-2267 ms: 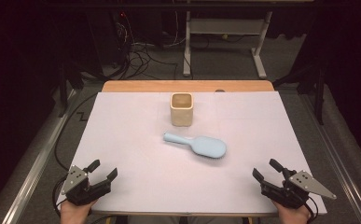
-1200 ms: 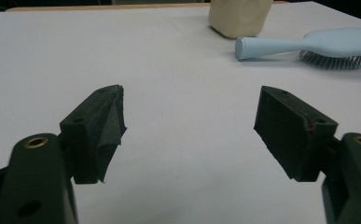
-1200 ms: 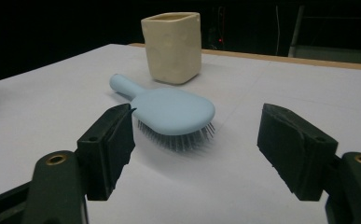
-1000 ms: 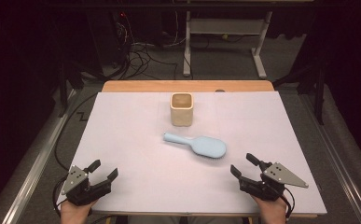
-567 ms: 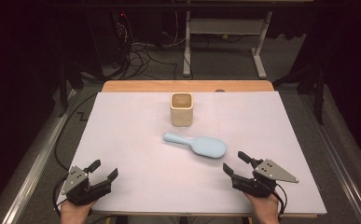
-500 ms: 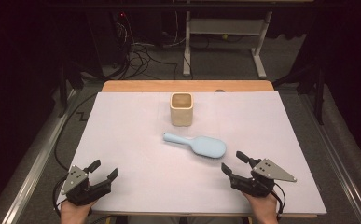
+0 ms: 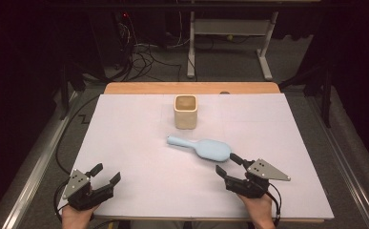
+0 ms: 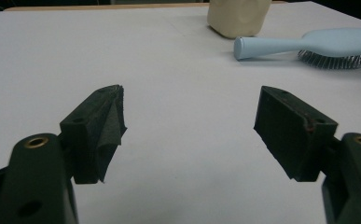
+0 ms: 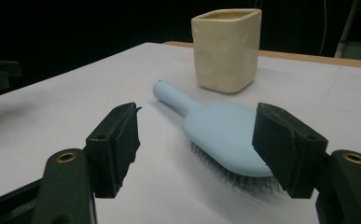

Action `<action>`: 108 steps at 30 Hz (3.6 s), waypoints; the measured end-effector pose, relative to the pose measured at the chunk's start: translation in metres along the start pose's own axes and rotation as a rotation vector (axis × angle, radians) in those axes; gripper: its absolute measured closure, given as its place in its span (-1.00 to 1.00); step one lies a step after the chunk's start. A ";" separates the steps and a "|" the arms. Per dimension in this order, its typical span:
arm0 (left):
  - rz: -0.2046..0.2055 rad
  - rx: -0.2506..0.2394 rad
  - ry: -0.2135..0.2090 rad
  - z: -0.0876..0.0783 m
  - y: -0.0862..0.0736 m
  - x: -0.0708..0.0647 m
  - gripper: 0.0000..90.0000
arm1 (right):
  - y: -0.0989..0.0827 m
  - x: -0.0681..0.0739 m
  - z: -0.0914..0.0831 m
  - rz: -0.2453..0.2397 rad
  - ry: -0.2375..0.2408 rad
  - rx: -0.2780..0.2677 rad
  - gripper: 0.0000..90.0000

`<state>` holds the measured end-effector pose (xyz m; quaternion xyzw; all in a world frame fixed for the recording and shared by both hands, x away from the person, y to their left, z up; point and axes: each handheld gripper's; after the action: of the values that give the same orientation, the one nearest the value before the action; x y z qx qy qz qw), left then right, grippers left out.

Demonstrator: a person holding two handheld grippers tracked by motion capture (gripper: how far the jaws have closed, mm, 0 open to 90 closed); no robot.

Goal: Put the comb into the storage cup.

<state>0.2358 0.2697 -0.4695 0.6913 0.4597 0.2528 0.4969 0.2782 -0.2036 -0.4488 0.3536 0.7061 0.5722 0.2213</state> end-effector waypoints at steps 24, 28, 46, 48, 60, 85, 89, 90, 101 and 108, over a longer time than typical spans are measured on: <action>0.007 -0.005 -0.009 0.003 0.001 0.000 -0.42 | 0.012 0.027 0.045 -0.024 0.063 0.041 -0.26; 0.002 -0.012 -0.006 0.002 0.002 0.000 -0.42 | 0.014 0.032 0.052 -0.028 0.077 0.050 -0.26; 0.022 -0.007 -0.020 0.005 0.003 -0.003 -0.42 | 0.026 0.052 0.088 -0.046 0.127 0.132 -0.19; 0.032 -0.010 -0.020 0.005 0.003 -0.005 -0.41 | 0.025 0.053 0.090 -0.043 0.129 0.140 -0.19; 0.024 -0.004 -0.026 0.006 0.003 -0.003 -0.40 | 0.037 0.054 0.110 -0.041 0.123 0.151 -0.15; 0.032 -0.004 -0.024 0.004 0.003 -0.005 -0.38 | 0.065 0.042 0.142 -0.028 0.084 0.300 0.12; 0.029 -0.001 -0.023 0.003 0.003 -0.004 -0.36 | 0.073 0.040 0.149 -0.036 0.069 0.358 0.22; 0.028 -0.001 -0.023 0.003 0.003 -0.004 -0.36 | 0.074 0.039 0.150 -0.037 0.065 0.372 0.25; 0.028 0.014 -0.031 0.003 0.003 -0.004 -0.36 | 0.096 0.035 0.181 -0.095 0.007 0.597 0.71; 0.031 0.020 -0.029 0.003 0.002 -0.005 -0.35 | 0.105 0.035 0.202 -0.119 -0.030 0.715 1.00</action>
<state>0.2372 0.2640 -0.4682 0.7069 0.4441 0.2459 0.4926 0.4258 -0.0353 -0.3943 0.3753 0.8776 0.2700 0.1270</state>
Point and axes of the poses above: each handheld gripper's, and its own axes: z roughly forward along the jaws, y roughly out of its top, x roughly to its left, and after that the axes turned 1 degree about -x, right-handed
